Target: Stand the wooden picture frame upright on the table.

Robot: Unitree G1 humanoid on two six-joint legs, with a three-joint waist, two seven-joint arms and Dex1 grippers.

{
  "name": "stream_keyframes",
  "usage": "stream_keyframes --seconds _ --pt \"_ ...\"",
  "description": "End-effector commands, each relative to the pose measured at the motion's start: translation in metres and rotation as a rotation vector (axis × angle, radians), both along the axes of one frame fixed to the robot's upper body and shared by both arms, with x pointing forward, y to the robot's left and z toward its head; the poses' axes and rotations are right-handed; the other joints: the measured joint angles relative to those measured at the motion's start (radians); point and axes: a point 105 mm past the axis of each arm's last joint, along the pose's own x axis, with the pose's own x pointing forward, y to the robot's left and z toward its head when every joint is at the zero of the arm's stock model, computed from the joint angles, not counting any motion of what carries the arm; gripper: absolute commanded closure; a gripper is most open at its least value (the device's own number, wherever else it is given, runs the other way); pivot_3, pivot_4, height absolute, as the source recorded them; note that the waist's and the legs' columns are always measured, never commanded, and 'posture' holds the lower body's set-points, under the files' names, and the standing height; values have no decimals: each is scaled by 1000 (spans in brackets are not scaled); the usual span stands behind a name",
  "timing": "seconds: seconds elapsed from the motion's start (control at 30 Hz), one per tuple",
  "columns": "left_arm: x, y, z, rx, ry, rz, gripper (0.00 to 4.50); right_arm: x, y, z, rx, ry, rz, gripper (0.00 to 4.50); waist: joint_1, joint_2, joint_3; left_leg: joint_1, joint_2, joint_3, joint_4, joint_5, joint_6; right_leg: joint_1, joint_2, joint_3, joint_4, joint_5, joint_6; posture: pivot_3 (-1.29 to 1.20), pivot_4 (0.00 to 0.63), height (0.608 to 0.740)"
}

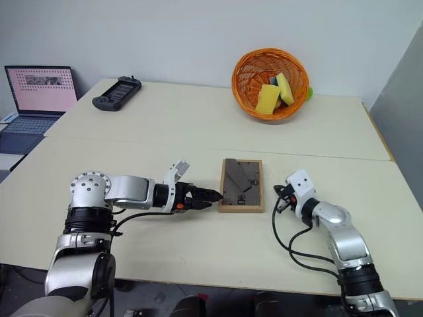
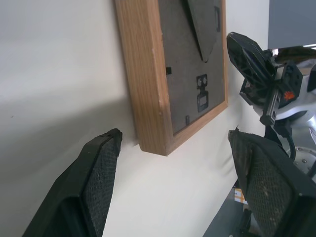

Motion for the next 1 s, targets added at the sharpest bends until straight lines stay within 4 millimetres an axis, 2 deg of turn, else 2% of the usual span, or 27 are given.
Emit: stream_keyframes --seconds 0.03,0.43,0.8,1.0 --pt "3 -1 5 -19 0 16 814 3 3 13 -2 -63 8 4500 0 0 0 0 0 0 0 0 -1 0 0 0 0 0 0 0 150 740" --pt "5 -7 3 -24 23 39 814 -9 26 18 63 -64 30 4500 0 0 0 0 0 0 0 2 -4 0 0 0 0 0 0 0 150 740" --pt "4 -7 1 -42 46 68 814 -8 27 16 66 -57 27 4500 0 0 0 0 0 0 0 2 -4 0 0 0 0 0 0 0 150 740" --pt "1 -8 1 -45 54 82 814 -5 10 8 12 -45 1 4500 1 0 0 0 0 0 0 2 -4 0 0 0 0 0 0 0 150 740"
